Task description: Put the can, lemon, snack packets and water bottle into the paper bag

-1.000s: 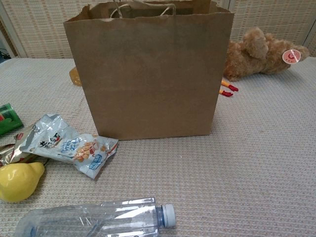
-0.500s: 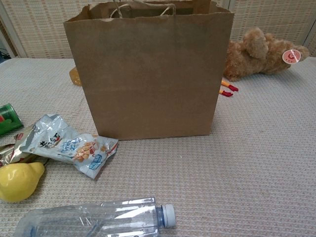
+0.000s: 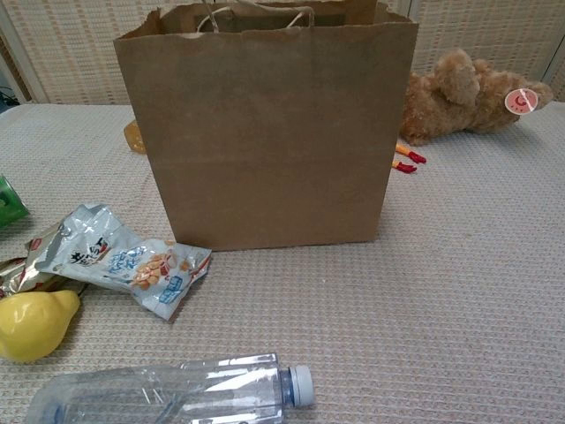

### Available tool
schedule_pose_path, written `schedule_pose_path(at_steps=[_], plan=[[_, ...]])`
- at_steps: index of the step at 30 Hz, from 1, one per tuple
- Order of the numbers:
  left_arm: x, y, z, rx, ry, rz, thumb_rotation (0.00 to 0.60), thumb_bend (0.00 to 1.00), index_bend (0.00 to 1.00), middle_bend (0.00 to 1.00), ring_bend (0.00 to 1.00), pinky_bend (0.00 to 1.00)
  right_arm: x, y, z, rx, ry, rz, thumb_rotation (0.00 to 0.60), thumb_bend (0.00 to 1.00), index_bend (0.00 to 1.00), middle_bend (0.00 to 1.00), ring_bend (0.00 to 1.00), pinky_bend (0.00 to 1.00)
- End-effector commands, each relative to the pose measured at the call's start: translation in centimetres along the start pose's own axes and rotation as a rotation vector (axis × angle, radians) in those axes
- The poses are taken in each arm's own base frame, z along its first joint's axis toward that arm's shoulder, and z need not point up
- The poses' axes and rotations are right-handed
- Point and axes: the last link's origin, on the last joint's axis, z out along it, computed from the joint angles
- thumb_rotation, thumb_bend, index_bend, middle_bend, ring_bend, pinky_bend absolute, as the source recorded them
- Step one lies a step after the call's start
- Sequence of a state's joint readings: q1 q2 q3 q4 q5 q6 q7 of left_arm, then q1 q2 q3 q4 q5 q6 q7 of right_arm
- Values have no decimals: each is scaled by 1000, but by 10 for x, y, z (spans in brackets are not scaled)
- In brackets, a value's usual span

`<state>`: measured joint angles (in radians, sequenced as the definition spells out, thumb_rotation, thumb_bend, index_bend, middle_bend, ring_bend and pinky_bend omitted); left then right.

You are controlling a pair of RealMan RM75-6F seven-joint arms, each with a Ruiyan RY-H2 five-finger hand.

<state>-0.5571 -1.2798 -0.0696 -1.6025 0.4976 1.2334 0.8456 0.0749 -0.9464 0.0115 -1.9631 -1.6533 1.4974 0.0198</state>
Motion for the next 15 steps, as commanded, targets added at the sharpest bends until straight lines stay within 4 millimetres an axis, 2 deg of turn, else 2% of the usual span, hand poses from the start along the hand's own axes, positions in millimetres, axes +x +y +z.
schedule_pose_path(at_steps=[1,8,13,15], plan=[[4,-8,-3,4,8,-3,600,571,546,621,584,638,0,0,0,0,1,0,600,119,0,0,0,0],[1,-14,-6,5,4,-19,600,571,567,654,609,652,0,-2,-1,7,1,4,600,119,0,0,0,0],[19,-22,-7,21,66,-77,600,573,568,654,610,652,0,-2,0,7,0,6,600,119,0,0,0,0],[31,-25,-9,35,110,-156,600,573,574,662,616,656,-1,-1,0,8,-3,6,600,119,0,0,0,0]])
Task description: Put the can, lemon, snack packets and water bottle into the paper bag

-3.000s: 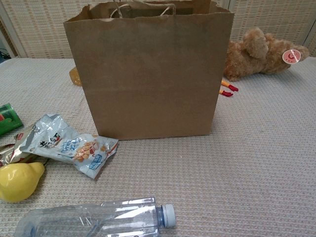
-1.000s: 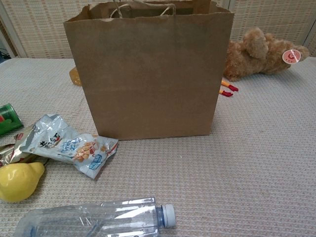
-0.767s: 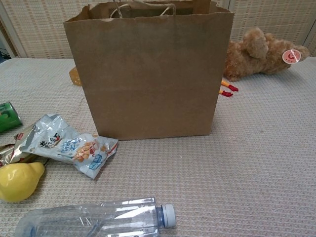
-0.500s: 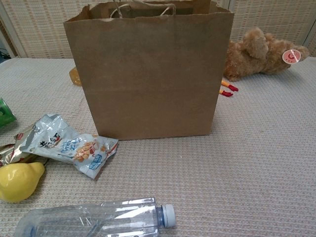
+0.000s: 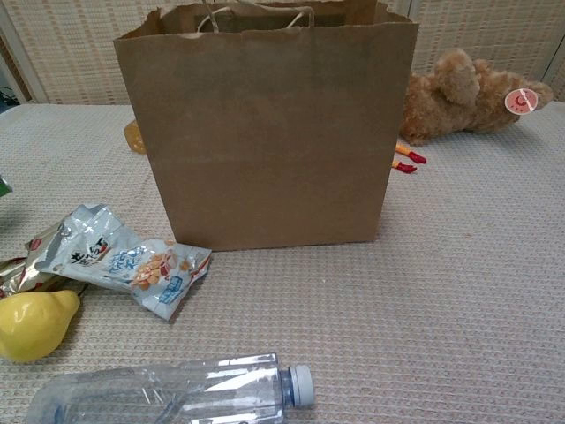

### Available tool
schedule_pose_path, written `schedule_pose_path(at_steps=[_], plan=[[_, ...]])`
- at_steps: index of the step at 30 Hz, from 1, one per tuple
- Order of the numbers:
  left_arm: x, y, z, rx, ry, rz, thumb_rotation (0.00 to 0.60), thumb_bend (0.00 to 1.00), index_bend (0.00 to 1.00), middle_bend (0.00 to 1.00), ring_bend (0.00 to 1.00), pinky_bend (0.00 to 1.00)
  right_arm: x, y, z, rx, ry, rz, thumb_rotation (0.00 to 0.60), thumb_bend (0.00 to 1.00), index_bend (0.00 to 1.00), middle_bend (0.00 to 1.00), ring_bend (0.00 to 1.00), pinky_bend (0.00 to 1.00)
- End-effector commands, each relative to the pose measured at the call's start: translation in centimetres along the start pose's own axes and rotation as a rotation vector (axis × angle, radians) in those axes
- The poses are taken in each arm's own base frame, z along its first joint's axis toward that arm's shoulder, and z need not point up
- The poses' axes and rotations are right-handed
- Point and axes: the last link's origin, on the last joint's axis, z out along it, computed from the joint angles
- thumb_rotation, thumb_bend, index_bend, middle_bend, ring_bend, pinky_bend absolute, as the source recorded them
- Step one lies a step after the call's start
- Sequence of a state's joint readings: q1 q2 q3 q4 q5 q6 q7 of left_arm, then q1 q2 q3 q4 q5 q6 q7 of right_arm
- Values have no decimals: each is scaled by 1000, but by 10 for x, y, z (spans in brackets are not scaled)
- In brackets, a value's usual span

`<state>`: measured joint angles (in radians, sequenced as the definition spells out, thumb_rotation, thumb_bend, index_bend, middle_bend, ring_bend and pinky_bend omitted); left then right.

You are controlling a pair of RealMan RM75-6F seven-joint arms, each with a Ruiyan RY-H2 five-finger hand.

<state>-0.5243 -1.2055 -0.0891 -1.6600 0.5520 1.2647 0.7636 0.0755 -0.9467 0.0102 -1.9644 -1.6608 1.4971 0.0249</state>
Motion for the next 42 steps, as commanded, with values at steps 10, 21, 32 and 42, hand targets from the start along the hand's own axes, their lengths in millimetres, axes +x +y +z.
schedule_pose_path(at_steps=[10,21,32,42], plan=[[72,-7,-16,-17,202,-517,600,574,583,683,632,664,-2,-1,-1,8,-4,2,600,119,0,0,0,0],[146,31,-45,-243,314,-850,600,573,581,682,632,664,-8,0,3,9,-23,-11,600,119,0,0,0,0],[211,123,-103,-596,281,-954,600,569,579,682,632,663,-11,2,8,8,-30,-7,600,119,0,0,0,0],[242,174,-128,-737,234,-1032,600,567,579,682,632,663,-11,6,9,-1,-39,-1,600,118,0,0,0,0]])
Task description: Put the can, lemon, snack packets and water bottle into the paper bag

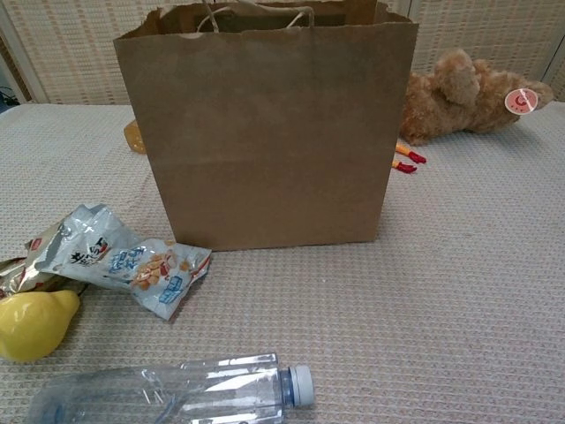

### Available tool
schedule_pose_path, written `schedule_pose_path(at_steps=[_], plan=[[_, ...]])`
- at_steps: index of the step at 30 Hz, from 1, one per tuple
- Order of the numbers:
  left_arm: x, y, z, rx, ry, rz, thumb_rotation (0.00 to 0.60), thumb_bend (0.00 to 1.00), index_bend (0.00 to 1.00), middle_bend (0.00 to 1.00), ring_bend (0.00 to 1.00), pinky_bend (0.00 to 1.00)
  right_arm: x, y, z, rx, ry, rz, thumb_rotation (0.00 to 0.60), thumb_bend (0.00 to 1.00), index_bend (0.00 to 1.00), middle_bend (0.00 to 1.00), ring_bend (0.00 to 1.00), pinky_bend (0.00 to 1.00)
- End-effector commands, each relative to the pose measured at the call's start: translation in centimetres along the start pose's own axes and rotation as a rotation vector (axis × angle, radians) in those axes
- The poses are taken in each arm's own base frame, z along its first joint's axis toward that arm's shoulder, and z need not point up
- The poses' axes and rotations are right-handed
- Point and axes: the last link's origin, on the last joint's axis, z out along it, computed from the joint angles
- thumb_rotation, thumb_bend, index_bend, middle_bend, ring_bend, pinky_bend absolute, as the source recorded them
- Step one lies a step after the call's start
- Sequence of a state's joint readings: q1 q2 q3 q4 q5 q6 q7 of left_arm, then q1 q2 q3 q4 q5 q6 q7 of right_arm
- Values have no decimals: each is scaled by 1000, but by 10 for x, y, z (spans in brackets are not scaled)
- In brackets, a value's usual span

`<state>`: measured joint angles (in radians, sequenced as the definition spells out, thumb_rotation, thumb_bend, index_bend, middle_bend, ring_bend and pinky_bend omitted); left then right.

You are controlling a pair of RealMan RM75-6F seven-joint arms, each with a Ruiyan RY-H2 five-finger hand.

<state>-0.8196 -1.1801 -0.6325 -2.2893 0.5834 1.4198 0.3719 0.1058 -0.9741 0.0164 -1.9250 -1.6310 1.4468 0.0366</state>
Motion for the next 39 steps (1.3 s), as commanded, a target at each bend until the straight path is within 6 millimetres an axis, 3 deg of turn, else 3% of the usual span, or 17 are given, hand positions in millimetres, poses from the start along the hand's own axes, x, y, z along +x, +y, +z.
schedule_pose_path(at_steps=[1,11,23,39], plan=[[-12,15,2,-29,-35,-32,600,567,579,682,632,663,0,0,0,0,-2,-1,600,119,0,0,0,0],[-50,30,-3,-54,-148,-59,600,565,578,680,632,661,-3,-1,0,4,-16,-9,600,119,0,0,0,0],[-57,41,15,-104,-129,-127,600,562,577,679,632,658,-7,0,2,1,-32,-12,600,119,0,0,0,0],[-85,33,43,-107,-185,-109,600,559,566,671,622,637,-10,4,10,-18,-59,-4,600,119,0,0,0,0]])
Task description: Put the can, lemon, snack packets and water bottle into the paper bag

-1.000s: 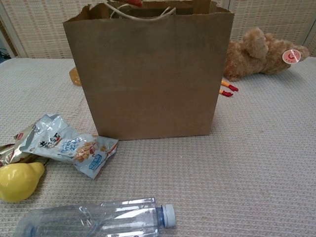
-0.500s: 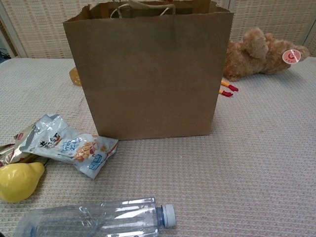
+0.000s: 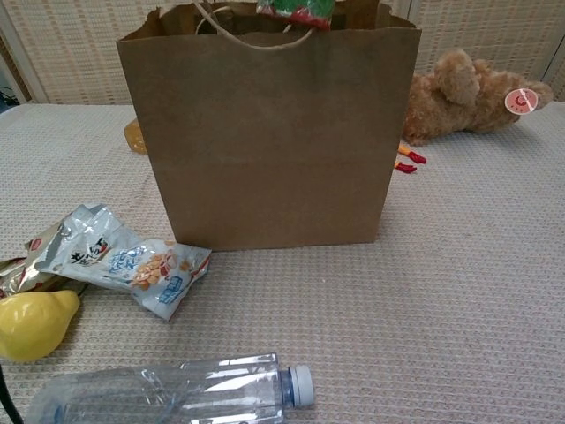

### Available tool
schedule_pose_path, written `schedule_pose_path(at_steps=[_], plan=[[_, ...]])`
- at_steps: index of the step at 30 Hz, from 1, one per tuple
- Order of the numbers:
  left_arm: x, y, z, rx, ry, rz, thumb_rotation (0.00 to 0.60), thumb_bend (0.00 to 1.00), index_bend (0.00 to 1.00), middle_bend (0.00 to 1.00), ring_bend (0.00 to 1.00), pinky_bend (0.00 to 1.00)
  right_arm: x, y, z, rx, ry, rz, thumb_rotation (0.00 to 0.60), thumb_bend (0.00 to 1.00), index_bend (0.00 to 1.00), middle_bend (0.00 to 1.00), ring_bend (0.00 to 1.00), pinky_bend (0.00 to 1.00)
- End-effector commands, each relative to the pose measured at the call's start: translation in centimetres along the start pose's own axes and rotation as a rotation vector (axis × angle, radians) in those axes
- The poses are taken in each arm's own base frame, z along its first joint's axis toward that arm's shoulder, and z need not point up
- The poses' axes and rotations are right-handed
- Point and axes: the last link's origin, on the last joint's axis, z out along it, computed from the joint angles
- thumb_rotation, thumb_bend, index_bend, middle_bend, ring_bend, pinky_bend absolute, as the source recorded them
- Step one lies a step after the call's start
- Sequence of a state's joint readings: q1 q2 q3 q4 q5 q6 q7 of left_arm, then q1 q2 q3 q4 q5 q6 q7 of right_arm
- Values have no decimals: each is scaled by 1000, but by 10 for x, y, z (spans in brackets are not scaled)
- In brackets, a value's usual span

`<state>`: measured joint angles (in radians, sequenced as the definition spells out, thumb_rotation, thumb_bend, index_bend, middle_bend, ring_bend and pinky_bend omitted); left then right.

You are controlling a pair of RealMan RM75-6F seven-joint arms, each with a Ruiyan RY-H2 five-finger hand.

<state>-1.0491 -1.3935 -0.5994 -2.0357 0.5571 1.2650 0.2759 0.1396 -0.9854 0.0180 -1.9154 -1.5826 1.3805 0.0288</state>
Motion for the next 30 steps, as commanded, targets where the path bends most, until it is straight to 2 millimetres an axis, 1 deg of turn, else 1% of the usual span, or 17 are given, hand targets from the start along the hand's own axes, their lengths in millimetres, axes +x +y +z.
schedule_pose_path(at_steps=[1,6,14,24,30], plan=[[-5,0,5,-4,-10,-3,600,559,565,670,622,636,0,1,1,-2,-4,0,600,119,0,0,0,0],[-8,1,10,-3,-14,-13,600,557,561,669,618,634,-1,2,2,-7,-10,3,600,118,0,0,0,0],[-9,11,19,-50,-3,-16,600,557,556,660,612,627,-2,4,3,-15,-22,9,600,118,0,0,0,0],[-15,11,25,-86,-16,-27,600,556,556,658,609,623,-3,5,5,-19,-31,10,600,119,0,0,0,0],[-16,10,34,-92,-14,-9,600,552,555,656,606,619,-4,5,6,-17,-34,12,600,119,0,0,0,0]])
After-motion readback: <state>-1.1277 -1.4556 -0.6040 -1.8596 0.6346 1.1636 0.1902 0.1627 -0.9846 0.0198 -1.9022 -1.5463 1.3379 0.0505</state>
